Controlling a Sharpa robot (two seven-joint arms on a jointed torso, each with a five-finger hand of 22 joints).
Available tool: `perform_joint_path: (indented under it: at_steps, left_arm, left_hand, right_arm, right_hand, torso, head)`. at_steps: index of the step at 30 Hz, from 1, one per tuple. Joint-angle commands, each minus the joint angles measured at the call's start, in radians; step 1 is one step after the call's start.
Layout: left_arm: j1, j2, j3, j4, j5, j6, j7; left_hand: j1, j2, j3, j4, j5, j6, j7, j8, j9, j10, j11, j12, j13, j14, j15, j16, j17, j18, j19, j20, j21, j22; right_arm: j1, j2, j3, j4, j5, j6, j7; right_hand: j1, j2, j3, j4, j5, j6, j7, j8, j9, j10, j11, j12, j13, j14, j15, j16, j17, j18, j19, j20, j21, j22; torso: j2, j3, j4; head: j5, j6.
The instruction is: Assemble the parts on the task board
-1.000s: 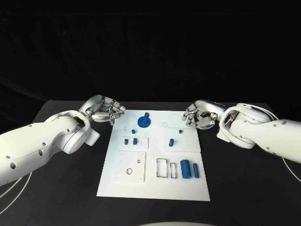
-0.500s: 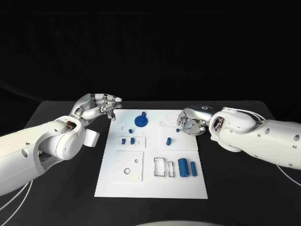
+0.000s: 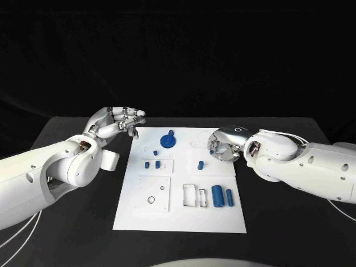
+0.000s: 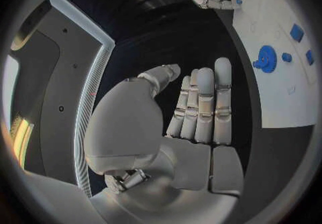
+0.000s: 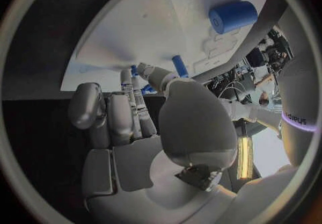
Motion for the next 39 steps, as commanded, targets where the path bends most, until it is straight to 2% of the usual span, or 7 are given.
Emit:
perform_joint_path:
  at_steps: [1,27,29,30,39]
  left_arm:
    - [-0.001,0.000,0.001,0.004,0.014,0.008,0.016]
    - [-0.001,0.001,0.001,0.007,0.001,0.019,-0.025]
    - [-0.001,0.001,0.001,0.008,0.000,0.018,-0.028]
    - [-0.001,0.001,0.001,0.008,-0.001,0.018,-0.029]
    - [-0.001,0.000,0.001,0.009,-0.006,0.017,-0.041]
  left_hand:
    - [-0.004,0.000,-0.005,-0.002,-0.001,-0.004,0.006,-0.006,-0.001,0.004,0.006,-0.007,-0.002,-0.004,0.001,-0.004,-0.001,0.015,0.005,0.000,-0.007,-0.002]
    - [0.004,0.004,-0.005,-0.005,-0.001,-0.009,0.009,-0.011,-0.002,0.001,0.008,-0.015,-0.002,-0.004,0.003,-0.003,-0.002,0.015,0.011,0.001,-0.013,-0.007]
    - [0.007,0.005,-0.005,-0.006,-0.001,-0.009,0.009,-0.011,-0.002,0.001,0.008,-0.016,-0.002,-0.004,0.003,-0.003,-0.002,0.015,0.012,0.001,-0.014,-0.007]
    - [0.008,0.005,-0.004,-0.007,-0.001,-0.010,0.009,-0.011,-0.002,0.001,0.008,-0.017,-0.002,-0.004,0.003,-0.003,-0.002,0.015,0.012,0.001,-0.014,-0.008]
    - [0.010,0.006,-0.004,-0.007,0.000,-0.010,0.009,-0.012,-0.002,0.001,0.009,-0.018,-0.002,-0.005,0.003,-0.003,-0.002,0.015,0.013,0.001,-0.015,-0.008]
  right_arm:
    - [-0.002,0.006,0.000,-0.003,-0.044,0.006,-0.020]
    - [-0.022,0.044,-0.003,-0.023,-0.147,0.087,-0.067]
    - [-0.024,0.046,-0.003,-0.023,-0.157,0.089,-0.072]
    - [-0.024,0.046,-0.003,-0.022,-0.160,0.089,-0.074]
    - [-0.028,0.046,-0.004,-0.015,-0.193,0.062,-0.096]
  right_hand:
    - [0.003,-0.007,0.009,-0.001,-0.005,0.006,0.002,-0.004,0.002,0.014,-0.003,-0.004,0.002,0.032,0.007,0.011,0.009,-0.016,0.011,0.002,0.015,0.011]
    - [0.026,0.010,0.022,-0.009,-0.017,0.050,-0.018,0.019,0.021,0.074,-0.024,0.000,0.028,0.031,-0.008,0.049,0.036,-0.027,0.034,-0.009,0.077,0.071]
    - [0.032,0.015,0.024,-0.012,-0.018,0.058,-0.021,0.024,0.025,0.083,-0.028,0.001,0.033,0.031,-0.011,0.053,0.039,-0.028,0.037,-0.011,0.085,0.079]
    - [0.044,0.024,0.030,-0.018,-0.039,0.067,-0.026,0.029,0.029,0.092,-0.031,0.002,0.038,0.031,-0.015,0.056,0.040,-0.029,0.039,-0.014,0.091,0.085]
    - [0.076,0.052,0.057,-0.040,-0.058,0.083,-0.029,0.039,0.040,0.109,-0.038,0.003,0.054,0.032,-0.021,0.065,0.046,-0.033,0.047,-0.022,0.110,0.104]
  torso:
    - [-0.001,0.0006,0.0004]
    - [-0.001,0.0005,-0.0005]
    - [-0.001,0.0008,-0.0007]
    - [-0.001,0.0008,-0.0006]
    - [-0.002,0.0010,-0.0006]
  head:
    - [0.000,-0.002]
    - [-0.002,-0.014]
    - [-0.002,-0.014]
    - [-0.002,-0.014]
    - [-0.004,-0.014]
